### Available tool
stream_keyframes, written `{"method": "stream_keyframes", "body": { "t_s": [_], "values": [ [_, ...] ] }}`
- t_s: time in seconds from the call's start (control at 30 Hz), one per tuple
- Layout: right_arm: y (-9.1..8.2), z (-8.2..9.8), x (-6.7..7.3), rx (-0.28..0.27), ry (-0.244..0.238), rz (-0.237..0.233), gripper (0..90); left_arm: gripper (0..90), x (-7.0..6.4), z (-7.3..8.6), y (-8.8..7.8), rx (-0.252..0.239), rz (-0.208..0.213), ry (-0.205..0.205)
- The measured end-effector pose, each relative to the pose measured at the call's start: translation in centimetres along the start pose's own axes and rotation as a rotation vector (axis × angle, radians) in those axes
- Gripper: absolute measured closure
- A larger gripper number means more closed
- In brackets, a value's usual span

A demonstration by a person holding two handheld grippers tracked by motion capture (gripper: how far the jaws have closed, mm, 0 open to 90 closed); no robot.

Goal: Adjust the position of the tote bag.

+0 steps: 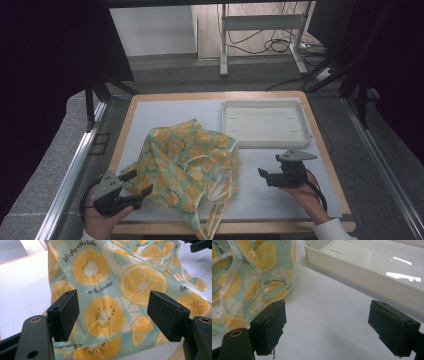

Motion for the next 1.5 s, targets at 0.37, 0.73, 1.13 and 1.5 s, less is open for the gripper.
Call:
{"method": "stream_keyframes", "body": {
  "t_s": [0.37,0.73,1.13,1.5],
  "values": [
    [-1.2,0.4,0.0,-0.016,0.014,0.029,15.2,25.9,-0.2,-0.6,0.5,-0.01,0.04,0.006],
    [-1.3,0.8,-0.3,-0.007,0.02,0.043,15.2,25.9,-0.1,-0.8,0.6,-0.016,0.05,0.003],
    [-1.4,0.6,-0.5,-0.022,0.009,0.059,15.1,26.5,-1.0,-0.7,0.4,-0.009,0.066,0.002],
    [-1.3,0.4,-0.3,-0.034,0.014,0.046,15.2,26.5,-2.9,-0.7,0.6,0.013,0.09,0.04]
  ]
}}
Point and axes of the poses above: each handheld gripper's, and its own axes: y roughly forward along the jaws, z roughly out of its underside, x roughly to its left, the point moved 7 cm from there along y, roughly forward along the jaws, and after that the axes turned 5 degrees about -y, right-handed, at the moved point
